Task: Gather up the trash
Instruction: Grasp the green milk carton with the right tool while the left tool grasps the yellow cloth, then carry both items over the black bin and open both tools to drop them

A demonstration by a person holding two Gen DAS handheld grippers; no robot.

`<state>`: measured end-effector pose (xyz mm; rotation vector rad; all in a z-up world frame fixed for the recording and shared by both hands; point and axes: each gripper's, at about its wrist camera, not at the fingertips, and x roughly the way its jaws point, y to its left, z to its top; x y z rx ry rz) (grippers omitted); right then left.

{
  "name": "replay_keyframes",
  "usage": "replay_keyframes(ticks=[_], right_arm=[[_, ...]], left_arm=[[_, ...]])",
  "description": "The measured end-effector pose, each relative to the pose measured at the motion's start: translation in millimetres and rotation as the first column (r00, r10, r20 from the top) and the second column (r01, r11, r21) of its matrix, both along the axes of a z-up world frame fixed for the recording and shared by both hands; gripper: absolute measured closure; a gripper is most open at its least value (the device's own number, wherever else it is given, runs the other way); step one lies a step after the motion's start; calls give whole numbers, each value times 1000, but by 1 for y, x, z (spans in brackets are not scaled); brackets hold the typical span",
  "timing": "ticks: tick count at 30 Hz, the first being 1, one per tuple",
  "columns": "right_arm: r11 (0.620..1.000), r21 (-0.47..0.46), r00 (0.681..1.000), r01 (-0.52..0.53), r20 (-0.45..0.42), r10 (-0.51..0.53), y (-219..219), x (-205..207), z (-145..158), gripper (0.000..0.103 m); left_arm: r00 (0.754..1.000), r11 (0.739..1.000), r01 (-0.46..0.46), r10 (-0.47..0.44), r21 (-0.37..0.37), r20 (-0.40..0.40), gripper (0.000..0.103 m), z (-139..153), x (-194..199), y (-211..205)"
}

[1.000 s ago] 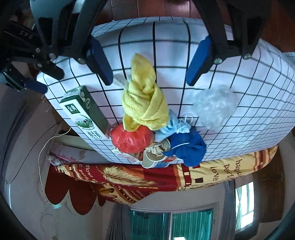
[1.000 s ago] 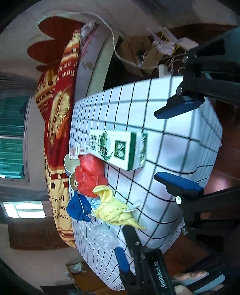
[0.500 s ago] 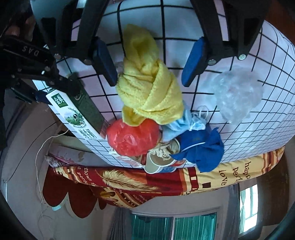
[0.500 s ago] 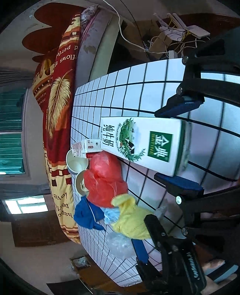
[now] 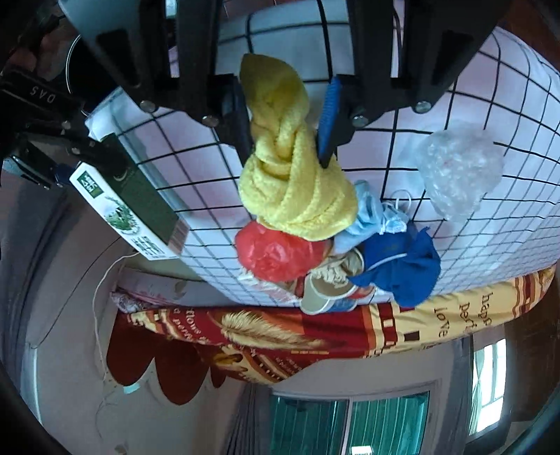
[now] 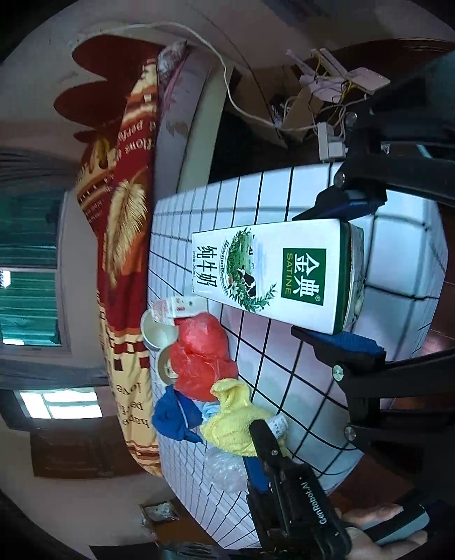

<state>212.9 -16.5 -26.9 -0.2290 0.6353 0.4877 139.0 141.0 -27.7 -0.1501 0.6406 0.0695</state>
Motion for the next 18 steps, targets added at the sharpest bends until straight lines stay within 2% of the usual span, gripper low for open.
replay_keyframes(ticks=[5,10,14,18], right_arm=[[999,14,998,41,40,-41,-30,-23,16,47],[993,37,991,112,70,-115,-74,-48,31,47],[983,42,980,181,83,-183,-114,-66,38,47],[967,33,963,254,88,-256,-152,-82,40,47]], left_arm=[[999,999,27,-28,18,35,66,13,-16,-17],[993,994,99,-101,40,62,66,25,-27,-45],[980,983,179,-182,46,82,66,33,-33,-74],[956,960,277,-280,50,88,66,34,-38,-107]])
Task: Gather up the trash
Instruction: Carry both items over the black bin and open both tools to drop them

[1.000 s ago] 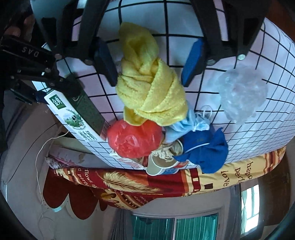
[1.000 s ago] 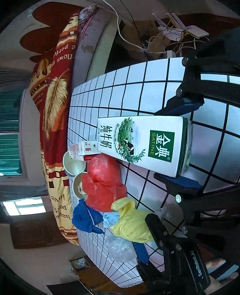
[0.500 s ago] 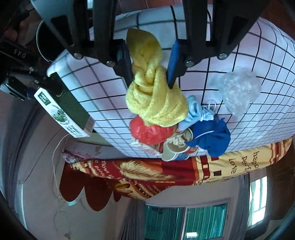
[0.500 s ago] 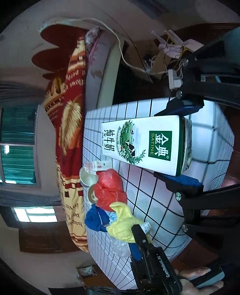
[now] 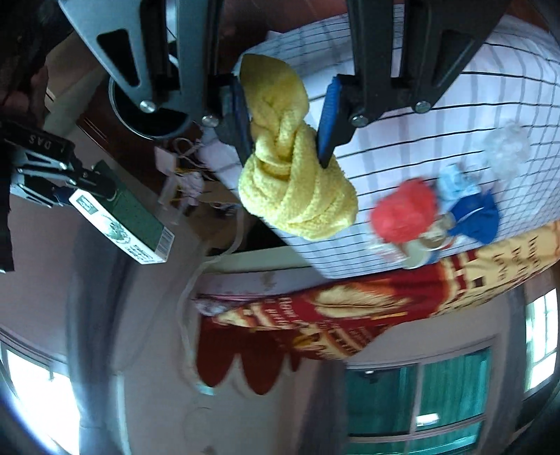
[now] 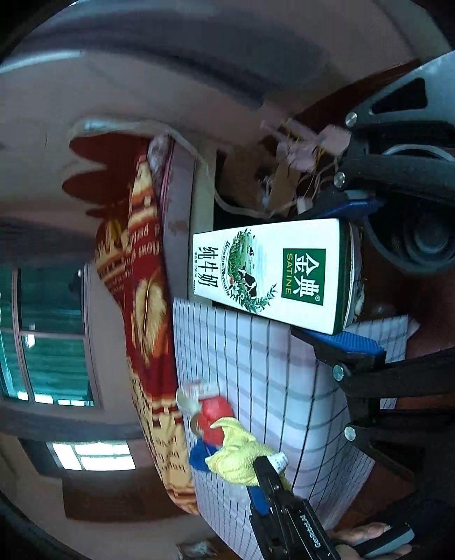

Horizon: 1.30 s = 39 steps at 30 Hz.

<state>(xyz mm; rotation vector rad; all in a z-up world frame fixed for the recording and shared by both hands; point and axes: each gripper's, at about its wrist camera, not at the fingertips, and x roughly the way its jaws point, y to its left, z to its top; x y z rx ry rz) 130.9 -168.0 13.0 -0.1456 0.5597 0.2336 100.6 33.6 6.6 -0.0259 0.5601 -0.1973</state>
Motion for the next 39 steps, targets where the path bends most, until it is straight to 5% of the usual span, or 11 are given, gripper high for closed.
replay_keyframes(ticks=[8,16,27,29,30,33,36,39], right_arm=[[992,-16,991,123,-43,-124,-72,-28,-19,47],[982,-47,973,183,-133,-187,-122,-41,-56,47],[993,-55,951,109,-286,-120,-158,-37,-105,47],[996,-37,946,81,-312,-88,-158,-25,-111,46],[998,-22,941,63,-333,-67,-160,-18,-117,46],[993,-38,920,115,-373,-121,-175,-3,-133,7],[975,28,891,219,-413,-188,-203,-1,-139,7],[966,39,888,254,-404,-217,-204,-2,-135,5]], left_arm=[[978,978,206,-206,-15,-12,66,-6,-2,-69],[922,928,372,-373,-31,-103,66,-35,10,-133],[832,875,476,-479,-82,-280,66,-91,37,-187],[806,864,491,-498,-109,-319,63,-102,47,-192],[799,864,492,-497,-106,-337,52,-107,49,-194],[843,904,425,-411,-39,-347,19,-109,56,-188],[883,930,366,-344,10,-317,1,-103,53,-174],[906,948,317,-290,41,-309,0,-105,51,-164]])
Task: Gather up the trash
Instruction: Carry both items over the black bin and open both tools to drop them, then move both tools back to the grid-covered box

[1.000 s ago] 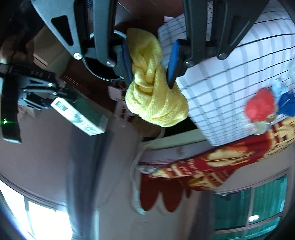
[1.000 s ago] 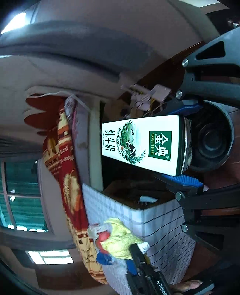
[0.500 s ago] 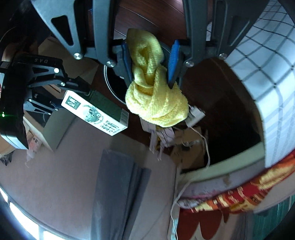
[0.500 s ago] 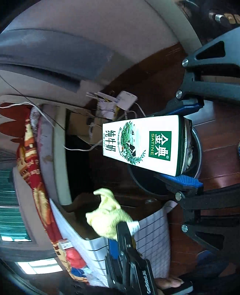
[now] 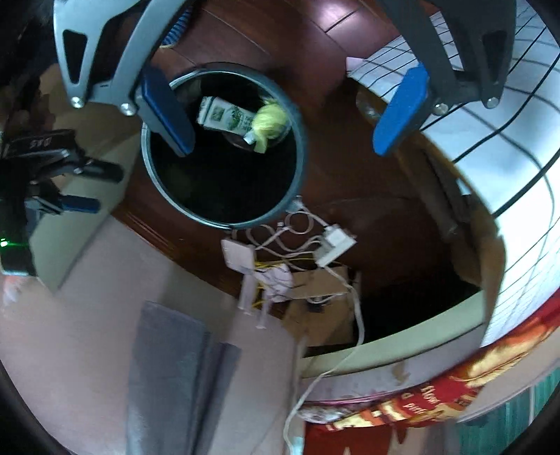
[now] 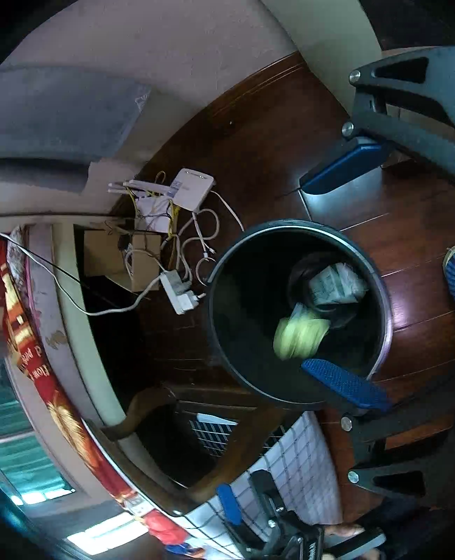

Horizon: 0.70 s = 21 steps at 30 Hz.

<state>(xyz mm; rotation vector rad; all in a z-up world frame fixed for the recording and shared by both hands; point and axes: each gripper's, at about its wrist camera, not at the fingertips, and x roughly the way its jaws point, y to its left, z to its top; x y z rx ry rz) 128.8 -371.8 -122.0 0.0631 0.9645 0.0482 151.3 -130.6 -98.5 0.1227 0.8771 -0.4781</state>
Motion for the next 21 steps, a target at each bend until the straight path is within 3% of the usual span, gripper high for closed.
replay_keyframes(ticks=[2,11,21], right_arm=[[1000,-22,1000,11,6,-11,6,-1,2,0],[998,-63,998,-1,61,5,26,0,19,0],[996,-73,990,-59,121,68,61,-9,44,0]], left_arm=[[1000,1000,-31,31,2,-2,0,-1,-1,4],[994,996,-83,80,37,67,0,16,-11,11],[985,992,-127,126,3,115,0,40,-21,36]])
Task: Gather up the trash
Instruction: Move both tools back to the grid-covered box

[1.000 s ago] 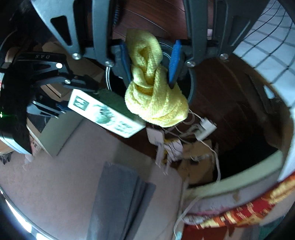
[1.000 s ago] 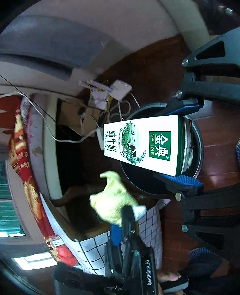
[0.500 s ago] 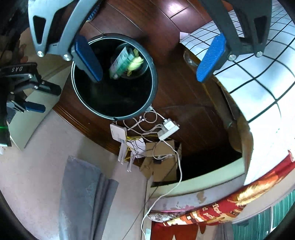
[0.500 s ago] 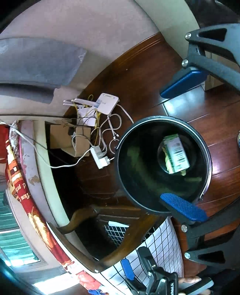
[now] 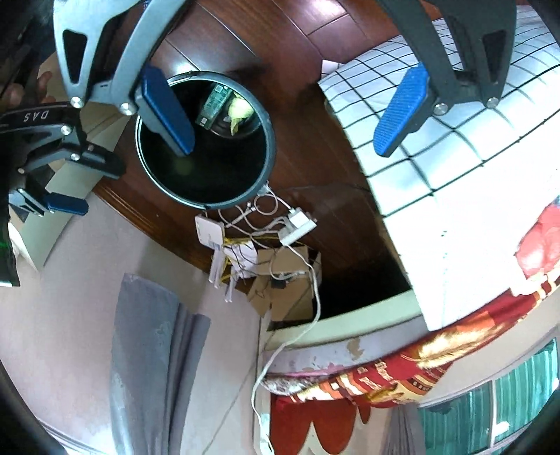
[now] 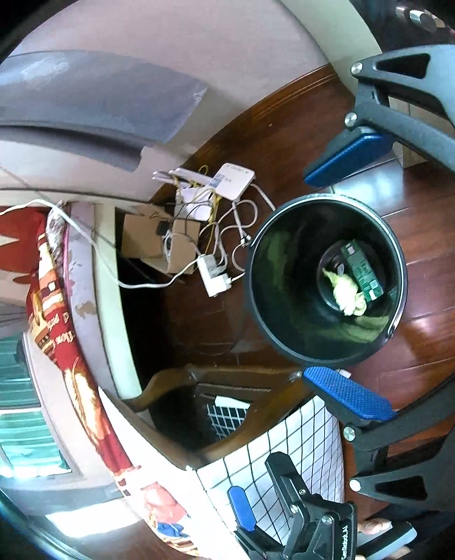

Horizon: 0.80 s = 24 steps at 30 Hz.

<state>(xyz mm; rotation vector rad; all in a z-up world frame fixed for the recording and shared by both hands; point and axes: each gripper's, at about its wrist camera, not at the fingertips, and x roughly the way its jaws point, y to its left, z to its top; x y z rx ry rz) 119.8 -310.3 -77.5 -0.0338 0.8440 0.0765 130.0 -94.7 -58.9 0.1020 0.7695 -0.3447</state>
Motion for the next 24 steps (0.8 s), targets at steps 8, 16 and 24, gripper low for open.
replay_keyframes(ticks=[8,16,24], right_arm=[[998,-5,992,-69,102,70,41,-1,29,0],[978,-63,960,-199,187,208,109,10,57,0],[942,-33,915,-333,232,331,193,23,75,0]], left_arm=[[991,993,-113,115,-33,68,0,28,-10,49],[951,964,-265,261,0,162,0,50,-28,117],[878,892,-449,450,-43,163,0,55,-41,210]])
